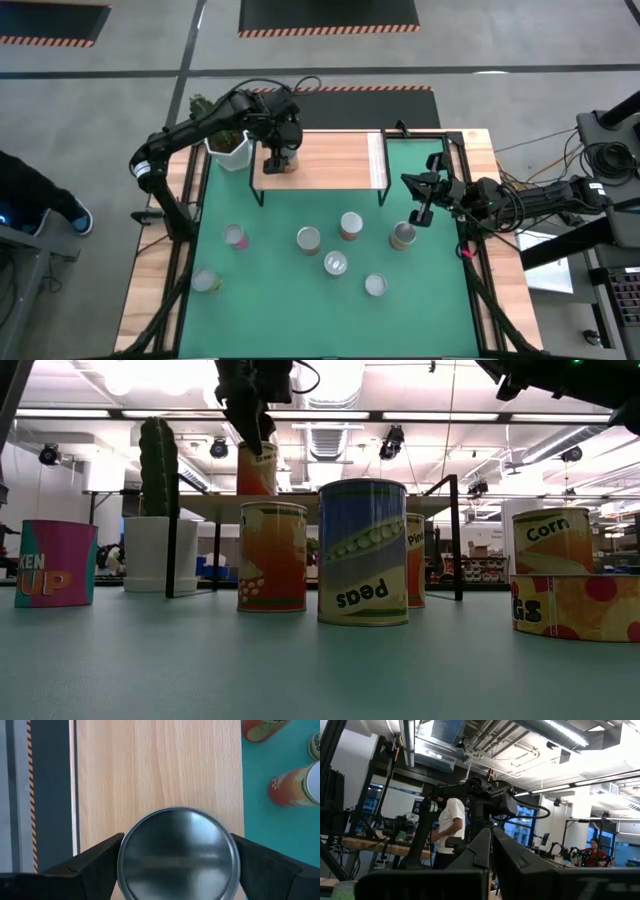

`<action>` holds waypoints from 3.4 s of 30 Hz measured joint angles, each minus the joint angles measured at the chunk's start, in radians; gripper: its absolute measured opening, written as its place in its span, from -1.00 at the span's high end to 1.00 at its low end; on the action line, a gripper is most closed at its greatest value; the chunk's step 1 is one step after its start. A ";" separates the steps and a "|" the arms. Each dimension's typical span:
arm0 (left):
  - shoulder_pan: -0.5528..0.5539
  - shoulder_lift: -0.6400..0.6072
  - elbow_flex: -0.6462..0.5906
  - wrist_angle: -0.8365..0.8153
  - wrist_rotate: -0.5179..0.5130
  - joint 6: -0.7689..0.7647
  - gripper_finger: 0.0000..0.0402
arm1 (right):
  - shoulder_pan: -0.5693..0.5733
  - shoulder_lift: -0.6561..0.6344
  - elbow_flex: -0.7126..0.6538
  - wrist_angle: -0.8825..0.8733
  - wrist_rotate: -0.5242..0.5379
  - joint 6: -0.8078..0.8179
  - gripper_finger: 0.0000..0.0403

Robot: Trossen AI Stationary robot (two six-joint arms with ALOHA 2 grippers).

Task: Pick and place cans onto a shelf
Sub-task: Put the canned green beans on the shelf

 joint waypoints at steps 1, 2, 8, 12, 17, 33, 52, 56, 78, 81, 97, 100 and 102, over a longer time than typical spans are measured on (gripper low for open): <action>0.000 0.000 0.000 0.005 0.000 0.000 -0.64 | 0.000 0.000 0.000 0.000 0.000 0.000 0.96; 0.000 0.000 0.000 0.005 0.000 0.001 -0.65 | 0.000 0.000 0.000 0.000 0.000 0.000 0.96; 0.000 0.000 0.000 0.005 0.000 0.032 -0.67 | 0.000 0.000 0.000 0.000 0.000 -0.001 0.96; 0.000 -0.003 0.001 0.004 0.000 0.044 -0.67 | 0.000 0.000 0.000 0.000 0.000 0.000 0.96; -0.005 -0.004 0.055 -0.015 0.000 0.037 -0.66 | 0.000 0.000 0.000 -0.001 0.000 0.000 0.96; -0.319 -0.026 0.148 0.101 0.041 -0.124 -0.54 | 0.000 0.000 0.000 -0.020 0.000 -0.010 0.96; -0.534 -0.054 -0.261 0.325 -0.353 -0.168 0.26 | 0.000 0.000 0.000 -0.023 0.000 0.002 0.96; -0.530 -0.054 -0.324 0.322 -0.629 -0.153 0.91 | 0.000 0.000 0.000 -0.022 0.000 0.001 0.96; -0.336 -0.051 -0.348 0.196 -0.761 -0.469 1.00 | 0.000 0.000 0.000 -0.022 0.000 -0.016 0.96; -0.325 -0.051 -0.348 0.182 -0.761 -0.499 1.00 | 0.000 0.000 0.000 -0.022 0.000 -0.016 0.96; -0.330 -0.051 -0.359 0.367 -0.754 -0.577 1.00 | 0.000 0.000 0.000 -0.023 0.000 -0.016 0.96; -0.322 -0.051 -0.381 0.376 -0.813 -0.585 1.00 | 0.000 0.000 0.000 -0.023 0.000 -0.016 0.96; -0.320 -0.051 -0.395 0.376 -0.874 -0.586 1.00 | 0.000 0.000 0.000 -0.023 0.000 -0.016 0.96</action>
